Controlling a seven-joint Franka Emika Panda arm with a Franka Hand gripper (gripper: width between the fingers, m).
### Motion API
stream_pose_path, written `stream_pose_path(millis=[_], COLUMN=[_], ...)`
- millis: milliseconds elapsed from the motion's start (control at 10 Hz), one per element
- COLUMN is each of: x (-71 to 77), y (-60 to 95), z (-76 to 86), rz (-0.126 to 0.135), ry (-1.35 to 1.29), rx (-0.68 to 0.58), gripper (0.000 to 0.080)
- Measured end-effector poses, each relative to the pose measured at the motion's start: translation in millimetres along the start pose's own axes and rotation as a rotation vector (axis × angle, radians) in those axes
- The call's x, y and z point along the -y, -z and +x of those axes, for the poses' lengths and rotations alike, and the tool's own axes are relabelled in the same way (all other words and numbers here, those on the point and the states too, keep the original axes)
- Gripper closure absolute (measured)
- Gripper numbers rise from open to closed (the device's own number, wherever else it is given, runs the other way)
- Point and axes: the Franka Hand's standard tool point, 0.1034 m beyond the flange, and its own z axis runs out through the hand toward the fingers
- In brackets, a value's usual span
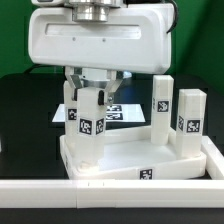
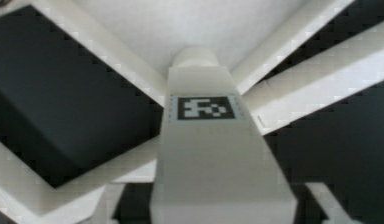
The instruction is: Assemble desk
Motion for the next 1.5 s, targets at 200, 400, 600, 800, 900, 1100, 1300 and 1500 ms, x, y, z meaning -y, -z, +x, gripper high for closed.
stream_pose_path(millis=[200,400,600,800,900,1100,1300,1500], x=[-1.3,0.4,-4.7,-5.6,-4.3,-4.3,6.2,3.8], y=[-1.0,-1.9,-3.8,-3.8,-3.4,-4.0,-1.5,-3.8], z=[4.8,8.1,12.2,12.2,10.0,9.6,0.2,-1.8], rz=[0.017,0.005,0.013,0.003,-0.005,-0.004,-0.021,-0.02], ry=[-0.217,-0.478,-0.748,-0.865,-0.936,-0.872,-0.487,-0.324], rx=[0.002,0.061,0.084,0.089,0.091,0.091,0.059,0.06], gripper=[0.0506,0.0506,0.0506,0.0505,0.0505,0.0298,0.0199,0.0152])
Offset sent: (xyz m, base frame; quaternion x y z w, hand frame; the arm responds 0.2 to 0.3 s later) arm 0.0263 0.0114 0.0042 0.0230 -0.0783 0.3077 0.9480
